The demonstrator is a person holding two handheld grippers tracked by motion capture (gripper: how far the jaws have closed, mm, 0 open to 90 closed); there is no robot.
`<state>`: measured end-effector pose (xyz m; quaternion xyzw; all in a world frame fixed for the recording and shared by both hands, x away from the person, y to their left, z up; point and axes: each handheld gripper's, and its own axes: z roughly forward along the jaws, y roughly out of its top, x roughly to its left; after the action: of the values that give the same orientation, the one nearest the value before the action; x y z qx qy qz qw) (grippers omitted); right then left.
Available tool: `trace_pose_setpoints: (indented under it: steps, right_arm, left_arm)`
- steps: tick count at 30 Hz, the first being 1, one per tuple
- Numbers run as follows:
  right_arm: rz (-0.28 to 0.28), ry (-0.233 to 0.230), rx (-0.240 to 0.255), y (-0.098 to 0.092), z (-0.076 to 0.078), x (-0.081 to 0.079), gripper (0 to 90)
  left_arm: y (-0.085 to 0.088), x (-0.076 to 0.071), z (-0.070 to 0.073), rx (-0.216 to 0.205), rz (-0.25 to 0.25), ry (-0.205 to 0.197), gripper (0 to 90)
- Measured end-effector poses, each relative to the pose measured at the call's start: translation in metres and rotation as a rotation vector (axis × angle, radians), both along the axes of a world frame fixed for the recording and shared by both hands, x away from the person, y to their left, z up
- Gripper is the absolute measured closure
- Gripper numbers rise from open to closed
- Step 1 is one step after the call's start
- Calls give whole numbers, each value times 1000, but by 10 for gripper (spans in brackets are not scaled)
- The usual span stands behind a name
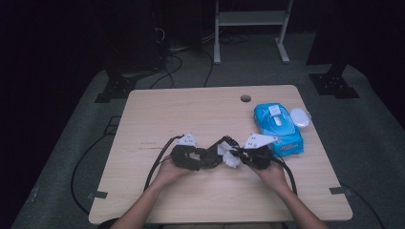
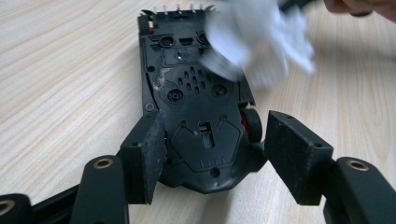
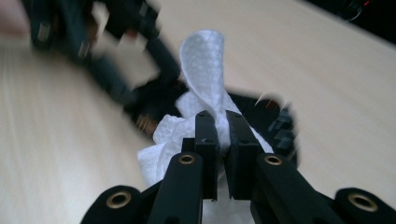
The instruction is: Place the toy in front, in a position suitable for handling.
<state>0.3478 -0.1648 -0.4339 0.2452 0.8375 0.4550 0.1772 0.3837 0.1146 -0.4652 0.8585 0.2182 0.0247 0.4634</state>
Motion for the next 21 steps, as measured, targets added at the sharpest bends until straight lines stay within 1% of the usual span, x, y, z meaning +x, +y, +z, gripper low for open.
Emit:
trace_pose_setpoints:
  steps: [1,2,4,5,7,10,11,15,17,18,20,21]
  right_arm:
    - [-15,12,21,0,5,8,837]
    - [-30,18,28,1,6,15,836]
    - [-49,40,18,3,6,28,835]
    - [-60,62,8,4,4,33,835]
    - [-69,90,-16,8,-1,40,836]
    - [-62,108,-43,10,-8,42,835]
    - [-66,112,-42,11,-10,41,835]
    - [-69,125,-36,8,-13,39,835]
    - [-66,119,-44,7,-14,36,835]
    - [-66,127,-44,7,-14,36,834]
    - [-64,130,-39,7,-15,35,834]
    - [-63,129,-41,7,-15,34,834]
  left_arm:
    - [0,0,0,5,1,-4,378]
    - [-1,0,-1,6,2,-4,370]
    - [-1,0,-1,8,-2,-6,366]
    - [-1,0,-2,7,-5,-11,366]
    - [-1,-1,-1,0,-10,-29,350]
    - [-1,-3,0,5,5,-71,264]
    - [-1,-4,1,-1,5,-75,259]
    - [0,-5,2,-1,15,-108,212]
    - [0,-6,3,-8,17,-115,196]
    - [0,-6,3,-8,16,-119,193]
    - [-2,-6,2,8,18,-142,188]
    - [-2,-6,2,16,20,-143,178]
